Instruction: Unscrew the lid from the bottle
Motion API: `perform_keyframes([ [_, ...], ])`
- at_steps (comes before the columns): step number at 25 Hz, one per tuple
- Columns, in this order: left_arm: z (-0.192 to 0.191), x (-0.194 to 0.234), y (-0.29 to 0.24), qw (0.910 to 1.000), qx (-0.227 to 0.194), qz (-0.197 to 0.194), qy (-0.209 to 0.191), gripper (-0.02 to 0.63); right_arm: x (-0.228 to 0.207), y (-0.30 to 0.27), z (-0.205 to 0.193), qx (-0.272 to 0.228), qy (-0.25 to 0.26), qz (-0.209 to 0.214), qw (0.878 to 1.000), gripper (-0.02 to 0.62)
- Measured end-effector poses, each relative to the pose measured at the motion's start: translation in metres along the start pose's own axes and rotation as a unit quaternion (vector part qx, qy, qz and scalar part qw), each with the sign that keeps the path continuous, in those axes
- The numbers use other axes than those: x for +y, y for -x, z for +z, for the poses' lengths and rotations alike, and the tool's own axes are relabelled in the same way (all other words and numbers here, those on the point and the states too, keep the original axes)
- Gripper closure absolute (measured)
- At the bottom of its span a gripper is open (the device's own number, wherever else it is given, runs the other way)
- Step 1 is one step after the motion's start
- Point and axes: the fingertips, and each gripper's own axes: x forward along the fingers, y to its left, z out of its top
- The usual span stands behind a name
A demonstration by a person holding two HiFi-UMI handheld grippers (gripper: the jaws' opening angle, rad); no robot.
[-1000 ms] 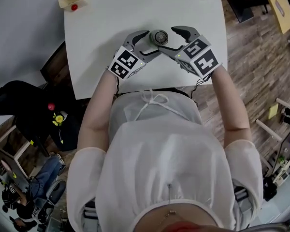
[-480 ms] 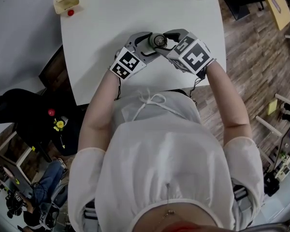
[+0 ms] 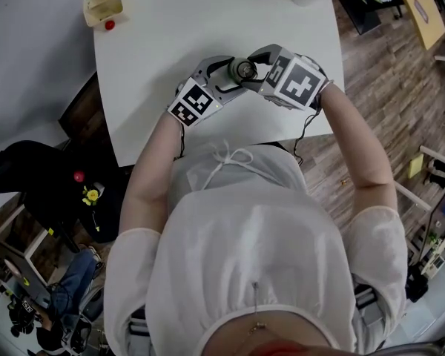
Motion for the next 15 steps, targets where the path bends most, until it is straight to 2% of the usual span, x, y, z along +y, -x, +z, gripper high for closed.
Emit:
perform_keyframes([
  [5, -0.0012, 0.0016, -0.0012, 1.0, 0.008, 0.002, -0.001, 0.264, -0.0007, -0.0027, -0.0012, 0.05, 0.115, 0.038, 0.991, 0.356],
  [8, -0.0011, -0.0003, -0.0025, 0.9999, 0.012, 0.0, 0.0, 0.265, 0.0006, -0.0013, -0.0042, 0.075, 0.188, 0.063, 0.977, 0.356],
  [12, -0.003, -0.0012, -0.0029, 0.9998, 0.021, -0.003, 0.001, 0.265, 0.0032, -0.0026, -0.0052, 0.1, 0.276, 0.092, 0.952, 0.356],
  [15, -0.0036, -0.0006, -0.0022, 0.9997, 0.025, -0.003, 0.002, 0.264, 0.0042, -0.0034, -0.0044, 0.107, 0.297, 0.104, 0.943, 0.354],
])
